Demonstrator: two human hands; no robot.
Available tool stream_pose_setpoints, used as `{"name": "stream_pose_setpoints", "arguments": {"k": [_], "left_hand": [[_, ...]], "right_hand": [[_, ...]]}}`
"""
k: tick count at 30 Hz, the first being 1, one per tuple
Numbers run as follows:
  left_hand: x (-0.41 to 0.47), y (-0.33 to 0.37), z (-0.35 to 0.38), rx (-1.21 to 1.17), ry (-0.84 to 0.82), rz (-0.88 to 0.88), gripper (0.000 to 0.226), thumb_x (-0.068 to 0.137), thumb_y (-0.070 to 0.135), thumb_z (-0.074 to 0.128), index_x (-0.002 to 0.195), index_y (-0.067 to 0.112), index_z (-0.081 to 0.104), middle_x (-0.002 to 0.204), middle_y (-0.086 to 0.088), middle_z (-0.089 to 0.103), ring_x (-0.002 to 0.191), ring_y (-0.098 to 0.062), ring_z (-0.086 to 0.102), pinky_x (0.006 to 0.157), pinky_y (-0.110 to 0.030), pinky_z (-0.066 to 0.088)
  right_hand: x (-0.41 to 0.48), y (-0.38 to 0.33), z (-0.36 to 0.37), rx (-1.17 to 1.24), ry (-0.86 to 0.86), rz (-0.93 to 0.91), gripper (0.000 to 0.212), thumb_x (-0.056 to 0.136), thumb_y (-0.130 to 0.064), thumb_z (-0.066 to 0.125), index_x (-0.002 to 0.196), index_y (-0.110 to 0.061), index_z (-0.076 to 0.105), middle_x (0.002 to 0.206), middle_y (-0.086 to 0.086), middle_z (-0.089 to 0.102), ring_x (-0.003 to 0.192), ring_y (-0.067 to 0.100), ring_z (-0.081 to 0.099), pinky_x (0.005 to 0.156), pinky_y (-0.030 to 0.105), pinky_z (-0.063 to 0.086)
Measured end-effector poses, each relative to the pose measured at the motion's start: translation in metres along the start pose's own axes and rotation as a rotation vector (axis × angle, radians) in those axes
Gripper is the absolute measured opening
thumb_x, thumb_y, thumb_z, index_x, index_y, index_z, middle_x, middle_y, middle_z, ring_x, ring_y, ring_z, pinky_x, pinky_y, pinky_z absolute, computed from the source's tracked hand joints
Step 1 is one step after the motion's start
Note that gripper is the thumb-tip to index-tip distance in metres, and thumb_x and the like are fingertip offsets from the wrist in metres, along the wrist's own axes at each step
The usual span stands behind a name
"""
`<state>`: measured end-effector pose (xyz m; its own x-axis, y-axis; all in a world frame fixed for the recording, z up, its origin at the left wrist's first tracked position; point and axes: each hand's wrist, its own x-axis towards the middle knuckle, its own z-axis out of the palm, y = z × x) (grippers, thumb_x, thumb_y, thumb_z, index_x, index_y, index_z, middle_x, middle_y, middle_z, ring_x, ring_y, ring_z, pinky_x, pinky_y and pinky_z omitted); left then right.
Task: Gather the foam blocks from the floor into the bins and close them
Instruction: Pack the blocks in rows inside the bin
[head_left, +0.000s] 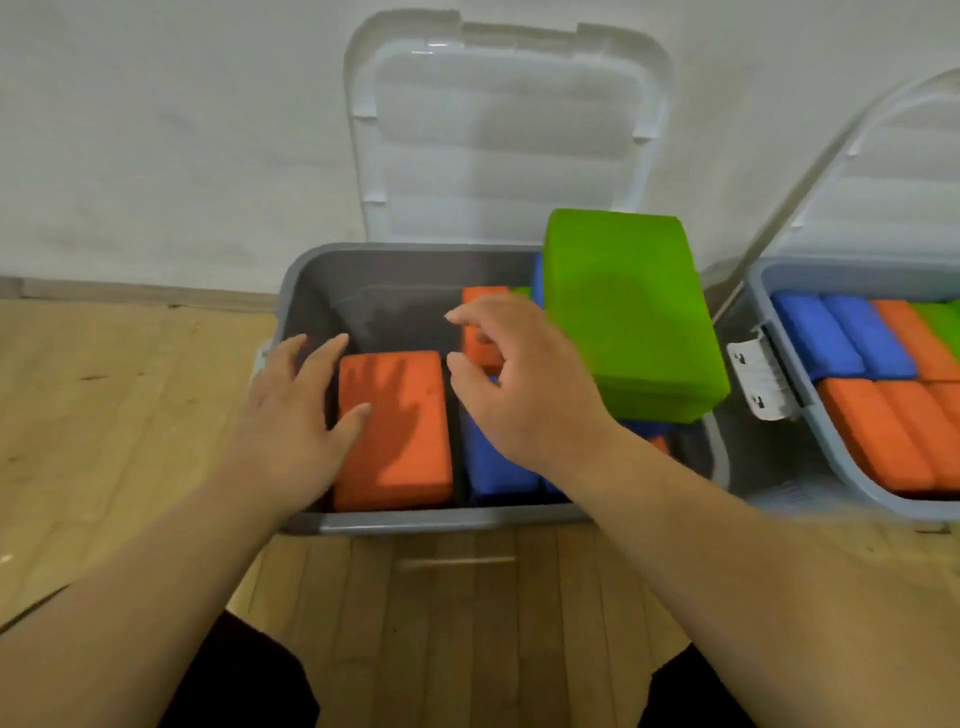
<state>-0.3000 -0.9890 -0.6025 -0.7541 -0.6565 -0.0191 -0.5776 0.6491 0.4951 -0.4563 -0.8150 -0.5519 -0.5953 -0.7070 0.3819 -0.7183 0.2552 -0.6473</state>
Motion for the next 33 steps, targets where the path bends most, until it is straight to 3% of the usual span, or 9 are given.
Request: {"name": "stream_pose_setpoints", "arguments": {"k": [4,7,13,16,21,25,28,30,33], "left_hand": [[-0.007,-0.037,0.001,-0.029,-0.033,-0.188,0.083,0.092,0.049,0.067,0.161,0.029,0.027,0.166,-0.016,0.018,0.151,-0.036,0.026,0.124,-0.049,0.026],[-0.018,-0.046,0.01,-0.016,-0.092,-0.167,0.085,0.093,0.049,0.065,0.163,0.028,0.021,0.167,-0.015,0.013,0.152,-0.036,0.022,0.124,-0.043,0.022],[-0.019,-0.05,0.017,-0.02,-0.057,-0.187,0.083,0.097,0.05,0.058,0.164,0.026,0.016,0.169,-0.013,0.012,0.153,-0.033,0.021,0.123,-0.04,0.021],[-0.019,-0.052,0.015,-0.058,-0.058,-0.201,0.08,0.099,0.051,0.055,0.164,0.029,0.014,0.17,-0.007,0.01,0.154,-0.029,0.019,0.123,-0.041,0.022],[-0.022,-0.053,0.007,-0.136,-0.101,-0.168,0.078,0.101,0.055,0.05,0.163,0.038,0.007,0.17,0.001,0.008,0.155,-0.023,0.018,0.122,-0.043,0.024],[-0.018,-0.06,0.003,-0.301,-0.082,-0.157,0.085,0.097,0.059,0.055,0.163,0.04,0.004,0.168,0.006,0.018,0.153,-0.014,0.022,0.124,-0.046,0.027],[-0.015,-0.052,-0.005,-0.472,-0.017,-0.139,0.084,0.095,0.053,0.066,0.16,0.047,0.013,0.159,0.027,0.029,0.14,0.011,0.027,0.116,-0.02,0.027],[-0.012,-0.043,-0.015,-0.561,0.027,-0.136,0.067,0.095,0.044,0.07,0.136,0.066,0.023,0.126,0.056,0.039,0.112,0.034,0.036,0.092,0.004,0.031],[-0.003,-0.035,-0.025,-0.663,0.064,-0.13,0.075,0.092,0.045,0.072,0.133,0.071,0.015,0.118,0.045,0.047,0.104,0.03,0.048,0.079,0.002,0.04]], "right_hand": [[0.008,0.008,0.059,0.034,-0.376,0.357,0.05,0.092,-0.03,0.066,0.141,-0.025,0.056,0.133,0.003,0.062,0.116,0.019,0.06,0.102,0.033,0.046],[0.011,0.024,0.103,-0.092,-0.661,0.606,0.082,0.092,-0.042,0.067,0.161,-0.026,0.025,0.152,0.014,0.047,0.133,0.032,0.052,0.104,0.035,0.043],[-0.003,0.044,0.16,-0.189,-0.833,0.829,0.122,0.09,-0.048,0.073,0.16,-0.015,-0.021,0.161,0.019,0.034,0.141,0.036,0.043,0.115,0.037,0.036],[-0.008,0.059,0.169,0.01,-0.746,0.96,0.127,0.085,-0.039,0.082,0.161,-0.016,-0.018,0.167,0.016,0.02,0.148,0.036,0.031,0.119,0.046,0.032],[-0.015,0.064,0.167,0.281,-0.67,0.937,0.138,0.073,-0.026,0.091,0.163,-0.027,-0.014,0.162,0.006,0.034,0.138,0.028,0.046,0.116,0.046,0.041],[-0.01,0.047,0.155,0.332,-0.533,0.864,0.144,0.052,-0.044,0.093,0.162,-0.043,0.0,0.158,-0.001,0.042,0.131,0.024,0.054,0.111,0.045,0.046],[0.003,0.021,0.127,0.228,-0.302,0.747,0.121,0.074,-0.046,0.086,0.161,-0.046,0.002,0.158,-0.001,0.04,0.135,0.023,0.05,0.111,0.036,0.041],[0.007,0.005,0.104,0.238,-0.168,0.611,0.113,0.084,-0.042,0.082,0.161,-0.046,0.0,0.157,-0.001,0.041,0.134,0.017,0.05,0.114,0.035,0.039],[0.012,-0.009,0.088,0.568,-0.094,0.544,0.106,0.09,-0.029,0.078,0.162,-0.044,0.001,0.145,-0.007,0.055,0.119,0.002,0.062,0.109,0.034,0.048]]}}
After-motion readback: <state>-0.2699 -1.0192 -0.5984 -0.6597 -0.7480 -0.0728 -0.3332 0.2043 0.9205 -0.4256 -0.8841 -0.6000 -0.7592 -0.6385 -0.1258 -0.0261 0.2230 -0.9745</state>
